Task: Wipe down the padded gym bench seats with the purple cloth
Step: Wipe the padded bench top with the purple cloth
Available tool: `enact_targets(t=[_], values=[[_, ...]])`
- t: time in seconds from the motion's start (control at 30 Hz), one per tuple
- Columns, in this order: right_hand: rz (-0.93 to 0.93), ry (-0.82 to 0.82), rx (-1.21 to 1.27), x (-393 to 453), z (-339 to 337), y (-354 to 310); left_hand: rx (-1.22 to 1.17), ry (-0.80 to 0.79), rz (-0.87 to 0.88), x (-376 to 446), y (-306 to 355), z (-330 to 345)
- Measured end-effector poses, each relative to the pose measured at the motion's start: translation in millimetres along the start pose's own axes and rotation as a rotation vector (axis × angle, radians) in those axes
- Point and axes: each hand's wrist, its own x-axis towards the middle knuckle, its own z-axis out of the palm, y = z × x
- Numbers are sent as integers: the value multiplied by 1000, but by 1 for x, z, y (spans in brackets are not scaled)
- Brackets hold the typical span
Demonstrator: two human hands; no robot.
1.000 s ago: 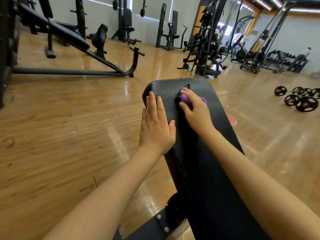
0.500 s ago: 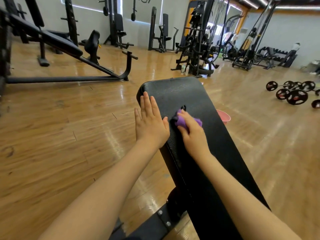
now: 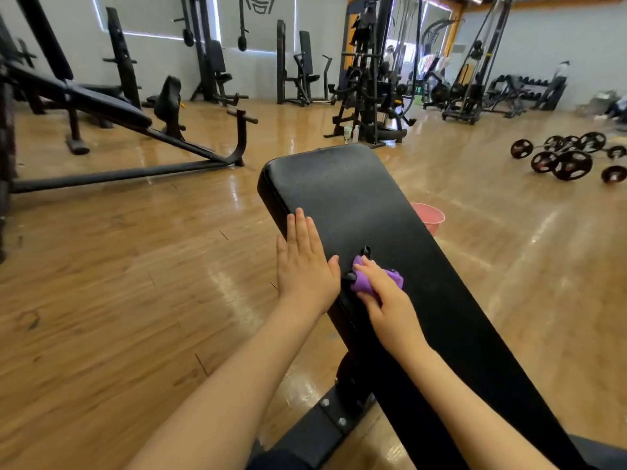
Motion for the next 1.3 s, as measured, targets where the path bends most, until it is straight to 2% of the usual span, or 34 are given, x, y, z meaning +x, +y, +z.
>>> enact_targets(t=[0.1, 0.2, 0.3, 0.37, 0.43, 0.53, 0.6, 0.67, 0.73, 0.87, 0.97, 1.03, 1.1, 1.2, 1.23, 1.3], values=[[78, -3, -4, -24, -23, 23, 26, -24, -10, -7, 2, -4], [243, 126, 9, -15, -39, 44, 47, -64, 80, -31, 11, 5], [319, 223, 57, -15, -22, 34, 32, -91, 114, -50, 19, 16], [275, 215, 83, -34, -7, 17, 35, -86, 117, -50, 19, 18], [193, 133, 61, -65, 0, 11, 51, -88, 131, -48, 18, 17], [133, 46, -4, -97, -20, 31, 58, -96, 130, -47, 18, 18], [234, 105, -48, -91, -44, 64, 61, -101, 120, -45, 19, 19], [426, 249, -35, -68, -68, 97, 54, -88, 111, -44, 19, 23], [553, 309, -15, -38, -77, 109, 36, -71, 113, -45, 18, 26], [419, 260, 3, -3, -44, 62, 12, -54, 129, -45, 17, 28], [252, 154, 10, -38, -13, 28, 43, -65, 118, -46, 18, 25], [220, 119, -42, -69, -16, 34, 51, -95, 104, -45, 18, 20], [365, 177, -45, -83, -38, 58, 53, -137, 108, -44, 19, 16], [787, 400, -34, -86, -62, 82, 32, -213, 107, -42, 20, 13], [871, 468, -35, -84, -61, 78, 35, -234, 103, -42, 20, 13], [916, 519, -56, -83, -48, 56, 53, -279, 96, -40, 21, 11]])
